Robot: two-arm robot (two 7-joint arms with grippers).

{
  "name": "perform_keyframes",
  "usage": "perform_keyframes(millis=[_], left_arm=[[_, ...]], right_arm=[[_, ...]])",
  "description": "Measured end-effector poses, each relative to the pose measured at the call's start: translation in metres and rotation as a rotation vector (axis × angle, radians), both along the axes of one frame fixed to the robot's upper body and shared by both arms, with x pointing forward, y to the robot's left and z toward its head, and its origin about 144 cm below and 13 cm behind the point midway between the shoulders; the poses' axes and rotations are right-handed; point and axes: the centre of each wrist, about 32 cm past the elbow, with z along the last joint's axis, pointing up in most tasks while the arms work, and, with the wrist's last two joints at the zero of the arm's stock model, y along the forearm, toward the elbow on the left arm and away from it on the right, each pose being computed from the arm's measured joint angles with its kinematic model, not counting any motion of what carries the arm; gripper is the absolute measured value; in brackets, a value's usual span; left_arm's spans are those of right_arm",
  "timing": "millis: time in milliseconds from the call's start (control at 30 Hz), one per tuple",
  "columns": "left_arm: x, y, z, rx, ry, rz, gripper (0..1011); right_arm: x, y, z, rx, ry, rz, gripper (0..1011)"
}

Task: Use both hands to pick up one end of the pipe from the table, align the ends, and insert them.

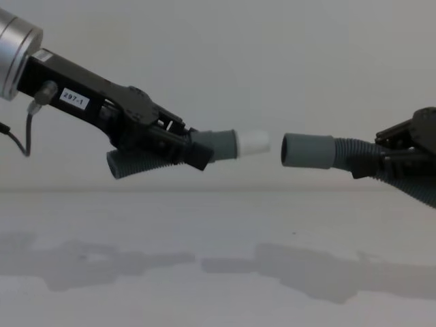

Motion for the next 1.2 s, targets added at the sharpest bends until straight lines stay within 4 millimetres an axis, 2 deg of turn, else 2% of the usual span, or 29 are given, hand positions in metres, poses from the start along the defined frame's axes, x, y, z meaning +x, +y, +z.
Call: perform_keyframes(millis=[1200], left_arm=[[-0.0023, 0.0026, -0.0002, 0.055, 0.014, -0.054, 348]], right_arm=[[-0.0058, 0.0066, 0.0054, -0.050, 0.003, 0.009, 179]])
